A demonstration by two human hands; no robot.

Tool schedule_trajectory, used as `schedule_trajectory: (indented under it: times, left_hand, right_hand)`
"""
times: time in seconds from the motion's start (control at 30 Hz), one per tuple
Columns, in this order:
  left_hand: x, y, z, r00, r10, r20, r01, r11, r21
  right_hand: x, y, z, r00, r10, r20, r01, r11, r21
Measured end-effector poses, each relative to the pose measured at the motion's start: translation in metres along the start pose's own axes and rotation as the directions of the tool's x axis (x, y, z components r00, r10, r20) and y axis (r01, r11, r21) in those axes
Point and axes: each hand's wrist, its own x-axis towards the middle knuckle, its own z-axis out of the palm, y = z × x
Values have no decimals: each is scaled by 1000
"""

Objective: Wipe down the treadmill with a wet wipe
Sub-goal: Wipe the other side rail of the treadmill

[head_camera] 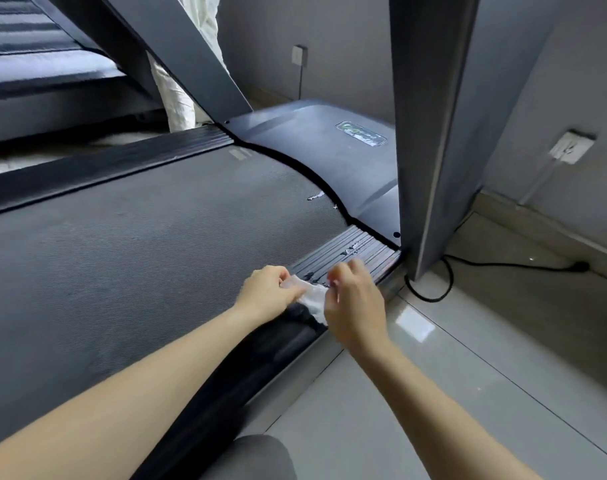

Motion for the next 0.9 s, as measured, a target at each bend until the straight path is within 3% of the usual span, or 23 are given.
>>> schedule_trajectory:
  times: [0.07, 0.17, 0.23, 0.33, 0.47, 0.53, 0.6, 0.7, 0.77, 0.83, 0.9]
  left_hand:
    - [4, -9, -2, 998, -24, -52, 25, 1000, 17]
    - [4, -27, -16, 994, -31, -101, 35, 999, 32]
    - [5, -39, -25, 996, -9, -85, 19, 993, 113]
    - [1, -41, -40, 998, -27, 56, 11, 964, 267]
    - [-15, -26, -42, 940, -155, 305, 43, 937, 346]
    - [-20, -22, -35, 920, -176, 349, 16, 909, 417]
    - [-23, -19, -28, 916, -183, 358, -1, 889, 458]
    - [-27, -12, -23, 927, -170, 334, -9, 880, 474]
    - [-30, -13, -19, 947, -127, 295, -30, 880, 474]
    - [-33, -16, -16, 961, -84, 264, -60, 867, 495]
    - [-36, -18, -15, 966, -81, 245, -61, 851, 521]
  right_hand:
    - [-23, -10, 27, 975, -166, 145, 173, 984, -36]
    - [-54, -28, 49, 856, -188, 481, 234, 972, -37]
    - [-53, -30, 52, 784, -227, 578, 281, 960, -5]
    - [-15, -4, 54, 769, -248, 589, 331, 943, -35]
    - [63, 72, 48, 803, -59, 593, 216, 956, -198]
    - [91, 101, 43, 824, 77, 561, 110, 950, -292]
    - [98, 99, 46, 845, 122, 521, 56, 948, -313]
    - [52, 40, 62, 819, -182, 543, 268, 960, -82]
    - [10, 5, 70, 683, -427, 593, 470, 878, 90]
    - [5, 1, 71, 575, -554, 602, 570, 799, 190]
    - [33, 24, 71, 607, -565, 560, 572, 799, 186]
